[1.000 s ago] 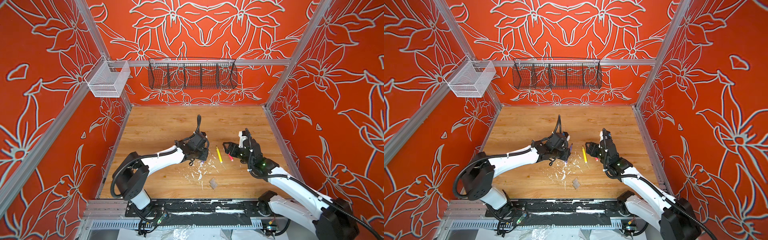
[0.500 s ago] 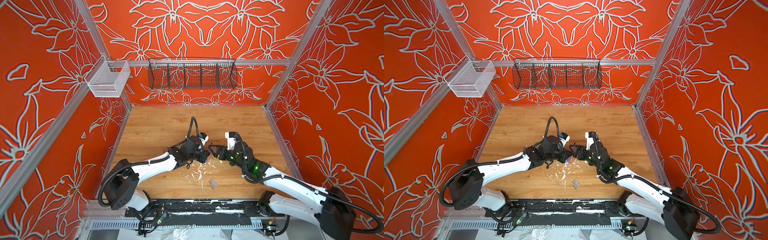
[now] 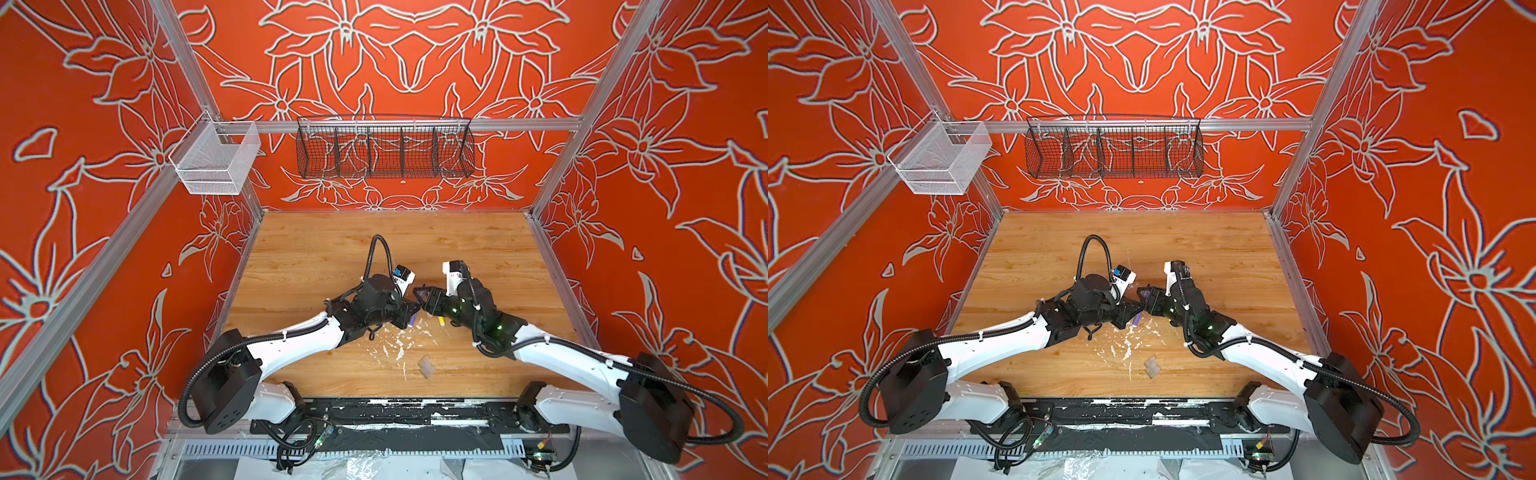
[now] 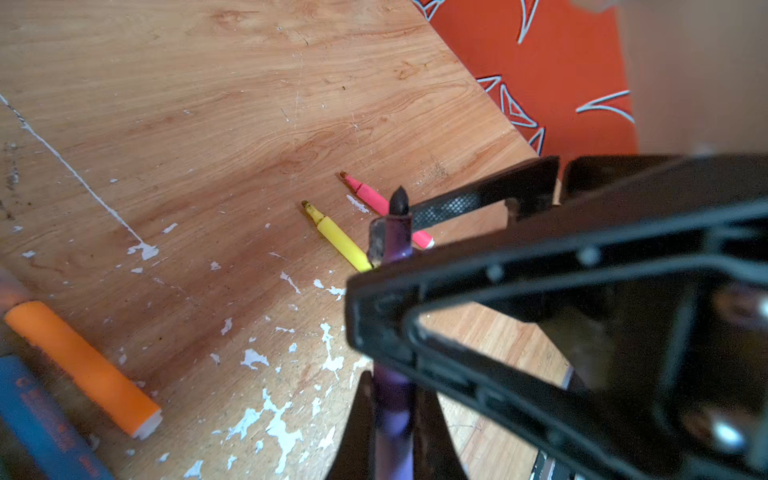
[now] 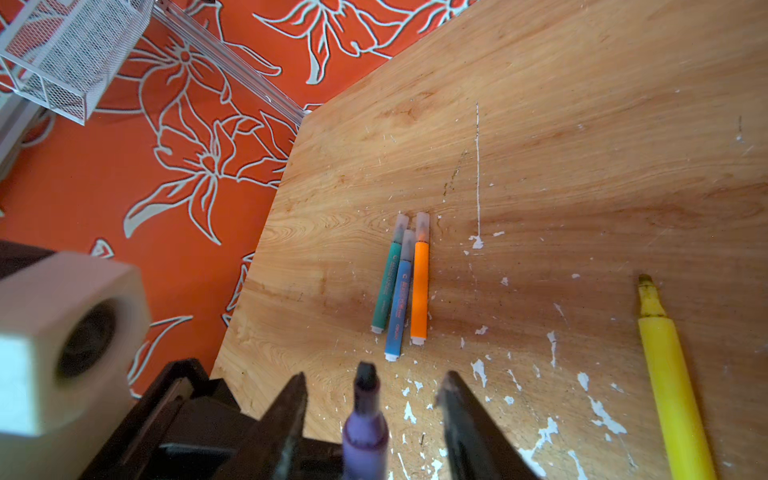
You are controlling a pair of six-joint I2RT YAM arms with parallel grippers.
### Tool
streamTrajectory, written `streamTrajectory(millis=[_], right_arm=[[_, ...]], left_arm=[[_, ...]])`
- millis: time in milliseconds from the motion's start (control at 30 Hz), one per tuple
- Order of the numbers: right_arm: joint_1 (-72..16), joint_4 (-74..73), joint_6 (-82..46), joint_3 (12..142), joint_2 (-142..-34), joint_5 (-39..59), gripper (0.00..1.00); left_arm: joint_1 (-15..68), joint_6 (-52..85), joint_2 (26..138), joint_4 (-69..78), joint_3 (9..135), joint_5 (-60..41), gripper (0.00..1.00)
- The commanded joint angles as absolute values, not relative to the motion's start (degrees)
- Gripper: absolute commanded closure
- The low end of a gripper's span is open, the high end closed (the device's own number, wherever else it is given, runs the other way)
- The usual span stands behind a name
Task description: Insert the pens into the pen caps
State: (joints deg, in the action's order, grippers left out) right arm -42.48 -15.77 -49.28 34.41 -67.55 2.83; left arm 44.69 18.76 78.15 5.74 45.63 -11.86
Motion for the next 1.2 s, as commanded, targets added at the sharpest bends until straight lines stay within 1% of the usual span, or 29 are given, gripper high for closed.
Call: streamTrajectory(millis=[0,267,300,367,400,533,833,933,1033,1167], right_arm=[[-42.94,-17.4,-50.09,36.37,-68.13,2.27,0.61],[-43.07,-18.24,-51.4,36.13,-68.4,2.86,0.85],[-43.11,-18.69,-51.71,35.99,-68.46,3.14,0.86],[-43.27,-20.0,-52.73,35.6,-68.55,3.64,0.89],[-43.37,-20.9,-53.21,35.23,-68.56,3.88,0.9],[-43.93,-23.01,-54.35,34.51,-68.57,4.36,0.93],[-44.83,-26.54,-56.67,32.66,-68.24,3.66,0.95],[-45.21,-28.13,-57.78,32.07,-68.64,3.51,0.96],[-45.6,-28.82,-58.44,31.48,-68.68,2.72,0.96],[-45.96,-29.27,-59.04,30.92,-68.32,1.93,0.96]], left_arm=[[44.86,17.4,77.02,8.26,45.44,-13.17,1.0],[44.88,17.31,76.99,8.17,45.6,-13.33,1.0],[44.88,17.37,77.15,8.01,45.62,-13.15,0.97],[44.9,17.49,77.33,8.02,45.7,-13.08,0.86],[44.87,17.47,77.5,8.04,45.78,-13.17,0.82],[44.86,17.35,78.71,7.22,46.81,-13.84,0.79],[44.87,17.49,79.25,7.45,46.95,-14.52,0.79],[44.91,17.48,78.72,7.86,46.45,-14.35,0.81],[44.86,17.49,78.2,8.17,46.01,-14.07,0.86],[44.91,17.47,78.05,8.26,45.96,-14.1,0.99]])
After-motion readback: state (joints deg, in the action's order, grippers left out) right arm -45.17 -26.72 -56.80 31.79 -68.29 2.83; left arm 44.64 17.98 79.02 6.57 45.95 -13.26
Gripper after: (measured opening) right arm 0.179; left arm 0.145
